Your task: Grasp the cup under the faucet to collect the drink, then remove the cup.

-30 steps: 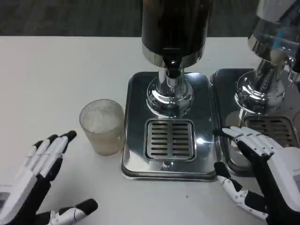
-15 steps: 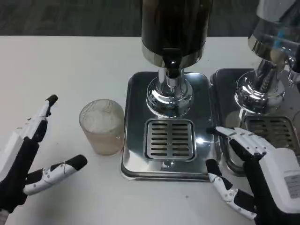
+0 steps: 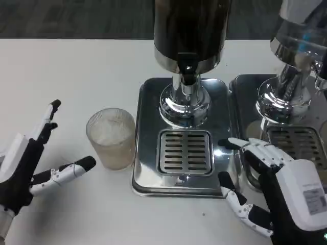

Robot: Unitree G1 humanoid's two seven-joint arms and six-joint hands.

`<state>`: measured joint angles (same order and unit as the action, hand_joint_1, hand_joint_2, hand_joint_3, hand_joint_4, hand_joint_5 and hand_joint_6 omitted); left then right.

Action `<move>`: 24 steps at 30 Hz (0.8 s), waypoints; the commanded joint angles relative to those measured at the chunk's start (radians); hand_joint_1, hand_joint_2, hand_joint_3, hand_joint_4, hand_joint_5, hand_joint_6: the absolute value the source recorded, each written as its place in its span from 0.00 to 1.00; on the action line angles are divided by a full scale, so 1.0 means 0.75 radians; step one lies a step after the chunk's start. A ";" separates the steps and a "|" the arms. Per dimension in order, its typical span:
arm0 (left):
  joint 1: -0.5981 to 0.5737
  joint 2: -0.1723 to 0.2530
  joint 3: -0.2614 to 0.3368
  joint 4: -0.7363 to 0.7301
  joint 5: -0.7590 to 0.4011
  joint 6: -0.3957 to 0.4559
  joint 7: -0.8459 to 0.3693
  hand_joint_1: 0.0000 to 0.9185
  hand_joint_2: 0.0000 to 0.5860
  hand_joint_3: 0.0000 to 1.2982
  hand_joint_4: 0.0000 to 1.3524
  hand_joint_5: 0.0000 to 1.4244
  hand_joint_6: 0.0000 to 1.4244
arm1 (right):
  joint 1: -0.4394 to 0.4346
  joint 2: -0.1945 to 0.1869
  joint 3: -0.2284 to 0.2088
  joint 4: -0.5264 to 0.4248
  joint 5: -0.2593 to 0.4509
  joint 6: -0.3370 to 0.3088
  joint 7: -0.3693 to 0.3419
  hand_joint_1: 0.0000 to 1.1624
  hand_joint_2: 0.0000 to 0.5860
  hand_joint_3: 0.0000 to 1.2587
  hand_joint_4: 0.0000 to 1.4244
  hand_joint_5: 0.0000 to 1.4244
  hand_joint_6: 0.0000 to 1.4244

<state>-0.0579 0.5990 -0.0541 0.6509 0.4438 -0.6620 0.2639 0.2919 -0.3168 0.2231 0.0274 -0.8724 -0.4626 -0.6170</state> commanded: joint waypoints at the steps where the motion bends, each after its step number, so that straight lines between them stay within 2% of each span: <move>1: -0.081 -0.001 -0.038 0.092 0.016 -0.007 -0.035 0.16 0.04 0.04 0.04 0.13 0.12 | -0.013 0.005 0.017 0.004 -0.004 0.000 -0.024 0.38 0.77 0.30 0.27 0.23 0.29; 16: -0.308 -0.042 -0.153 0.306 0.011 -0.021 -0.154 0.18 0.04 0.05 0.06 0.15 0.14 | -0.050 -0.004 0.056 0.018 -0.008 -0.005 -0.022 0.37 0.76 0.32 0.28 0.24 0.31; 24: -0.370 -0.055 -0.201 0.388 0.028 -0.023 -0.147 0.18 0.04 0.06 0.07 0.15 0.14 | -0.071 -0.020 0.057 0.027 0.004 -0.013 -0.011 0.37 0.76 0.32 0.28 0.24 0.31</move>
<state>-0.3167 0.5631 -0.1883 0.9218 0.4467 -0.6742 0.1560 0.2463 -0.3239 0.2623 0.0396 -0.8763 -0.4633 -0.6209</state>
